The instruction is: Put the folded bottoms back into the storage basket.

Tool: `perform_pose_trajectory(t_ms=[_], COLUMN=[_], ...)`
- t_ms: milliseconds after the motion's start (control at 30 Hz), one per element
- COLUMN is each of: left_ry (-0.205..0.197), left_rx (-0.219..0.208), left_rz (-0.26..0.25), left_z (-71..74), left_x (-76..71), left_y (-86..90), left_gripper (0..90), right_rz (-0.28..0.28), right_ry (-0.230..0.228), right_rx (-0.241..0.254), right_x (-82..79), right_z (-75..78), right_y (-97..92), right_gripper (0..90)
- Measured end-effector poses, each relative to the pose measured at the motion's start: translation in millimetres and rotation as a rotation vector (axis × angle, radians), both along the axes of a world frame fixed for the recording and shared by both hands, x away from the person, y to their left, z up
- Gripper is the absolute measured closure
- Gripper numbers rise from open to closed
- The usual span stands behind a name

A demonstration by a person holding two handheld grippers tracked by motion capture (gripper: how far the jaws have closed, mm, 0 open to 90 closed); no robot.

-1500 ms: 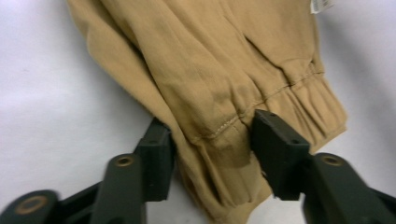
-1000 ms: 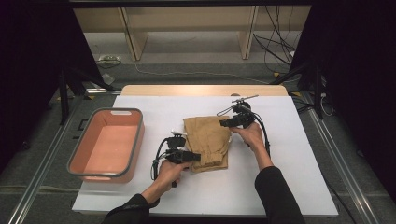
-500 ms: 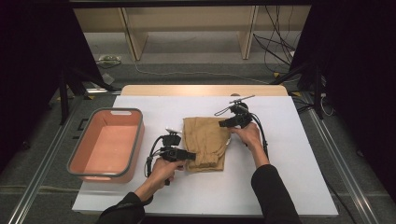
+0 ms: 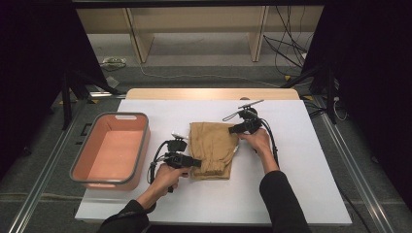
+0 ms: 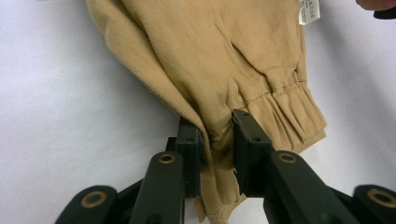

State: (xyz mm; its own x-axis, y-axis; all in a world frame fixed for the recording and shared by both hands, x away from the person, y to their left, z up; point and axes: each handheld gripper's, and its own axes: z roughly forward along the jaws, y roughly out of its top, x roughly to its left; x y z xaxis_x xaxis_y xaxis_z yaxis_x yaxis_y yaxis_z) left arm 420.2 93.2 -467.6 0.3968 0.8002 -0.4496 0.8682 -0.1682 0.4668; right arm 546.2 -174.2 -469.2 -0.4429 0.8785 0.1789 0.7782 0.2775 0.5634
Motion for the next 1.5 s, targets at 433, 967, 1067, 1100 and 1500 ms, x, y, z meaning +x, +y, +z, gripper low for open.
perform_pose_trajectory(t_ms=[433, 967, 1067, 1100, 1500], left_ry=[0.001, -0.019, -0.028, -0.033, -0.071], left_rx=[0.014, 0.013, 0.006, 0.004, -0.023], left_rz=[-0.008, -0.021, -0.028, -0.037, -0.043], left_z=[0.0, 6.6, 12.9, 15.7, 37.8], left_x=[0.4, -0.4, -1.8, -2.7, -6.1], left_y=[-0.7, -2.6, -3.4, -3.3, 7.5], left_gripper=[72.3, 73.6, 73.9, 73.9, 74.1], right_rz=[-0.018, 0.013, 0.017, 0.024, 0.042], right_ry=[0.024, -0.04, -0.071, -0.085, -0.189], right_rx=[-0.001, -0.024, -0.01, -0.003, 0.039], right_x=[1.4, -4.3, -7.3, -8.6, -19.6], right_z=[-3.2, 4.5, 12.8, 15.9, 47.7], right_y=[4.0, 12.4, 12.0, 12.1, 17.7], right_gripper=[54.2, 88.0, 88.2, 88.2, 88.3])
